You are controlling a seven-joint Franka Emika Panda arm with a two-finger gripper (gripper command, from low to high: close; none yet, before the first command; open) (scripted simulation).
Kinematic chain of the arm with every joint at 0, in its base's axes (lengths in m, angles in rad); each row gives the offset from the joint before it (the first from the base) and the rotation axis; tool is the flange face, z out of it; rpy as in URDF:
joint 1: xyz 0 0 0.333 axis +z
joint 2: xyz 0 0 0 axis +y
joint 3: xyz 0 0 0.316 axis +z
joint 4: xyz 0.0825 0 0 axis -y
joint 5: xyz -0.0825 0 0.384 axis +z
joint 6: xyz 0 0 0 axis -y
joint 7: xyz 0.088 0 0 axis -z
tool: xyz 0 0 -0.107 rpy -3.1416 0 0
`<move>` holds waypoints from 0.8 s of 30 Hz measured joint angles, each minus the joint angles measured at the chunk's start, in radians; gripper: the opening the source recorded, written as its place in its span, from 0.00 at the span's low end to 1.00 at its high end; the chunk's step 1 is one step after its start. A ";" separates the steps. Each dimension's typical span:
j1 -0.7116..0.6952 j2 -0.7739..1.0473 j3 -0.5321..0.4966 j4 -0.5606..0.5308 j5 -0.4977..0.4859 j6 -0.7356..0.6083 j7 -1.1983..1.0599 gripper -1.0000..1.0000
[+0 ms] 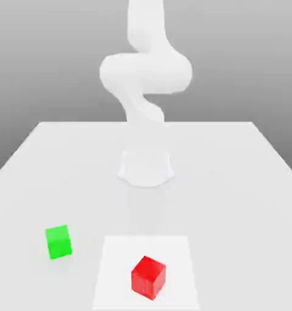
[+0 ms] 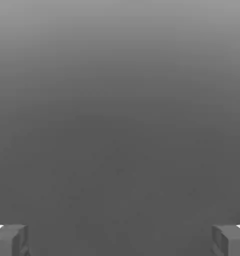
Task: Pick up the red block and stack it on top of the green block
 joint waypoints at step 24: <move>0.219 0.862 -0.193 -0.239 0.094 0.387 -0.983 0.50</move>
